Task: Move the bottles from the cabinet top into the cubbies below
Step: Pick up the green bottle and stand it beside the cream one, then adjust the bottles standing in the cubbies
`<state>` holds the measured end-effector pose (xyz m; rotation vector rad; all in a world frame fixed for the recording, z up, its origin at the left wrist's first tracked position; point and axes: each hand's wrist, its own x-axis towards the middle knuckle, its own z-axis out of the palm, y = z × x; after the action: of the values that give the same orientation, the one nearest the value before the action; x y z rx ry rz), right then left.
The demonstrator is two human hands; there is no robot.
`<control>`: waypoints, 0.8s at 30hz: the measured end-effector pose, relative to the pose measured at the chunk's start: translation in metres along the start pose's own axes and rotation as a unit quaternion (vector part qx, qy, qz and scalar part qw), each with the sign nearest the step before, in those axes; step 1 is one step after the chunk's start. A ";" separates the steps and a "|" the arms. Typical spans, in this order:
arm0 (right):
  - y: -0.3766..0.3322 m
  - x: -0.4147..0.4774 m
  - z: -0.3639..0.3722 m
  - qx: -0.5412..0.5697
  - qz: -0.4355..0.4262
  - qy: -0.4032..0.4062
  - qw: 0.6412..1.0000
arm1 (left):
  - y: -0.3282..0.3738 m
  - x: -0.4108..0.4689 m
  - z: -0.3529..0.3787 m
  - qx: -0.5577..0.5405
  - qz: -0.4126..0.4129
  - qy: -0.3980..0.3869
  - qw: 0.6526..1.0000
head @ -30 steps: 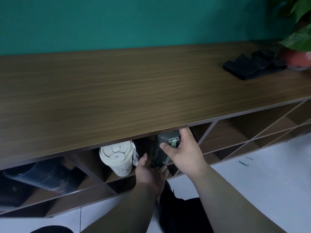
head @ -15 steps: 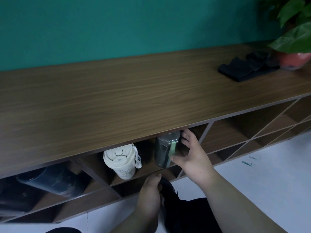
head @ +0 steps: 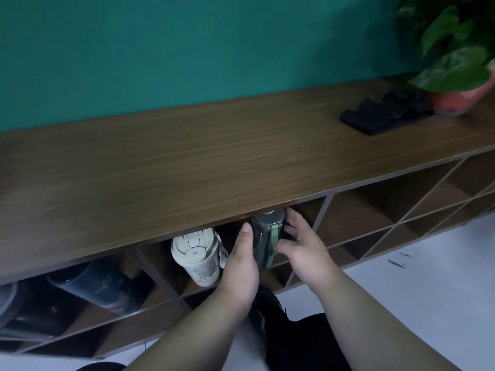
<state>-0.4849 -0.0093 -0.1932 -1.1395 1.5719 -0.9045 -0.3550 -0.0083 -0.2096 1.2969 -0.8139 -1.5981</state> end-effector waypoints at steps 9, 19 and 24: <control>0.002 0.001 0.001 -0.030 0.001 -0.012 0.999 | -0.004 -0.005 -0.003 0.020 -0.015 0.016 1.000; 0.007 -0.042 0.030 -0.262 0.147 -0.210 0.931 | -0.014 -0.084 -0.110 0.006 -0.052 0.071 0.996; -0.023 -0.043 0.070 -0.130 0.031 -0.161 0.978 | -0.040 -0.047 -0.158 0.017 -0.023 0.084 0.996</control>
<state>-0.4069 0.0232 -0.1788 -1.3377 1.4729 -0.4520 -0.2083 0.0569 -0.2645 1.4633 -0.7147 -1.4936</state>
